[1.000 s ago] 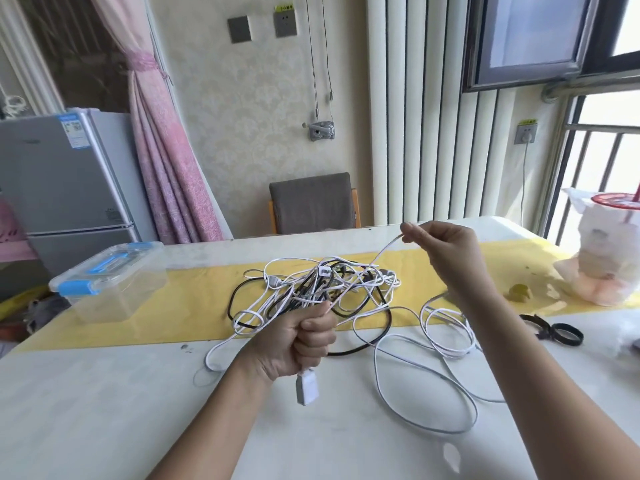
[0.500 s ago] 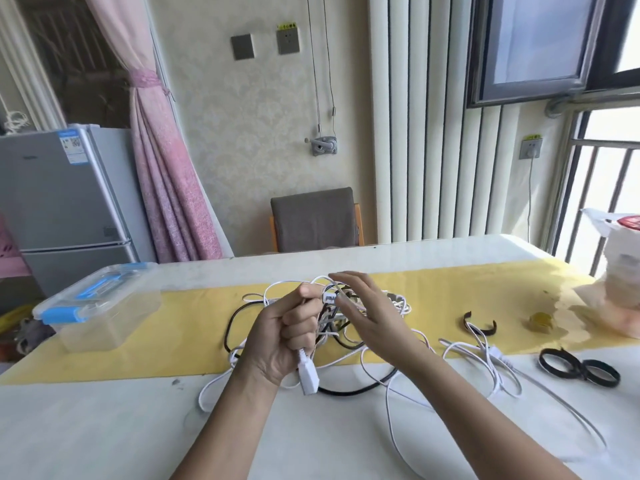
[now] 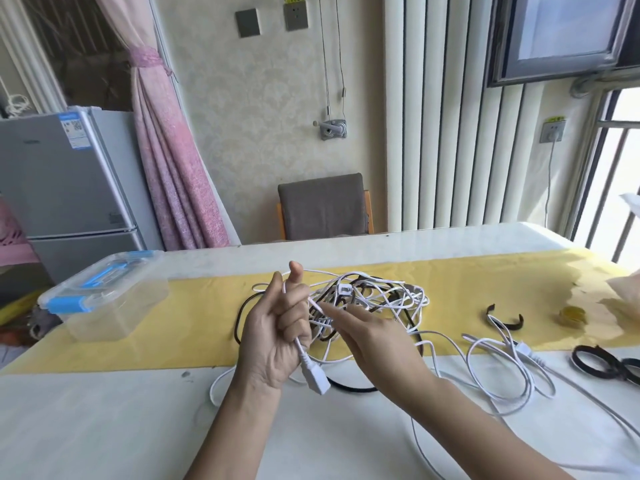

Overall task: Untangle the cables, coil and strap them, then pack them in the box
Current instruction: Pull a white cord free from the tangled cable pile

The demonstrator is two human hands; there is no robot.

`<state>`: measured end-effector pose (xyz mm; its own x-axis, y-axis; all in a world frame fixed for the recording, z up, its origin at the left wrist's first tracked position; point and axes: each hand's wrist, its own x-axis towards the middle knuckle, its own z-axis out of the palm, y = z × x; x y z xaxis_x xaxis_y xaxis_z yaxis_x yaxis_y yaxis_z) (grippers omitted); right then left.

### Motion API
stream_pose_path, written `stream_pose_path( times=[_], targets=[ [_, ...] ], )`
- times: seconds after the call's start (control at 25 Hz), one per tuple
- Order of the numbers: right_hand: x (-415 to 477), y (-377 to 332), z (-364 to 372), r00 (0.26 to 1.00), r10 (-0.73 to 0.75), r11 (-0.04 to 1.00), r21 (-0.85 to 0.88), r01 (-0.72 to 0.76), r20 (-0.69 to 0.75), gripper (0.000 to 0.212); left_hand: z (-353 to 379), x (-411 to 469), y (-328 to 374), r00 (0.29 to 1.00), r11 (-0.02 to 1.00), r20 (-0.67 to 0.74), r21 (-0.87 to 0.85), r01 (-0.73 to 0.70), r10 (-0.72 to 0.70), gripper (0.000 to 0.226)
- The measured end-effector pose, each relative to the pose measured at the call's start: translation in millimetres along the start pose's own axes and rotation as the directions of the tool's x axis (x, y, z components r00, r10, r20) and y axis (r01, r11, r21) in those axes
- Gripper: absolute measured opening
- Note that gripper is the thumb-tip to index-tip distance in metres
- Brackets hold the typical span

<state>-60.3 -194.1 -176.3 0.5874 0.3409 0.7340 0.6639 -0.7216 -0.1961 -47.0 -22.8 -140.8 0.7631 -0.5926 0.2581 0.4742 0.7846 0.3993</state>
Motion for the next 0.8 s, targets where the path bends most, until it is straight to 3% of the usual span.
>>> stream_pose_path(
  times=[0.08,0.12,0.2,0.24,0.32,0.4,0.48,0.56,0.64,0.8],
  targets=[
    [-3.4,0.0,-5.6,0.996,-0.065,0.996,-0.062,0.069,0.059,0.027,2.8,0.7,-0.4,0.996,0.996,-0.003,0.03,-0.089,0.089,0.031],
    [-4.4,0.1,-8.1,0.993,-0.09,0.99,-0.102,0.098,0.082,0.025,6.6,1.4,-1.0,0.977,0.975,-0.087,0.122,-0.183,0.195,0.026],
    [-6.3,-1.2,-9.5,0.986,-0.126,0.975,-0.172,0.144,0.111,0.015,11.4,1.8,-4.4,0.817,0.807,-0.271,0.479,-0.344,0.509,0.02],
    [-7.6,-4.0,-9.2,0.981,-0.14,0.968,-0.188,0.164,0.135,0.011,12.4,2.9,-8.4,0.723,0.648,-0.249,0.679,-0.344,0.644,0.022],
    [-10.8,-11.8,-5.3,0.968,-0.179,0.962,-0.173,0.209,0.177,0.015,8.2,6.2,-20.7,0.605,0.229,-0.047,0.946,-0.228,0.795,0.03],
    [-13.6,-18.2,-4.2,0.954,-0.21,0.96,-0.138,0.243,0.216,0.007,0.5,6.7,-31.3,0.574,-0.143,0.163,0.986,-0.081,0.803,0.035],
    [-15.2,-20.8,-5.6,0.942,-0.229,0.954,-0.136,0.267,0.245,0.025,-3.9,5.5,-32.4,0.615,-0.312,0.266,0.949,-0.035,0.742,0.032],
    [-13.6,-18.1,-12.4,0.927,-0.274,0.953,-0.059,0.298,0.256,0.026,-3.8,4.9,-31.4,0.702,-0.296,0.272,0.951,-0.09,0.658,0.031],
    [-10.2,-16.1,-24.1,0.933,-0.295,0.956,0.07,0.286,0.207,0.023,-1.0,3.5,-32.6,0.79,-0.196,0.201,0.975,-0.104,0.579,0.034],
    [1.0,-13.3,-48.3,0.978,-0.2,0.952,0.226,0.208,-0.058,0.017,12.9,0.4,-35.6,0.904,0.002,-0.145,0.988,0.157,0.403,0.055]
  ],
)
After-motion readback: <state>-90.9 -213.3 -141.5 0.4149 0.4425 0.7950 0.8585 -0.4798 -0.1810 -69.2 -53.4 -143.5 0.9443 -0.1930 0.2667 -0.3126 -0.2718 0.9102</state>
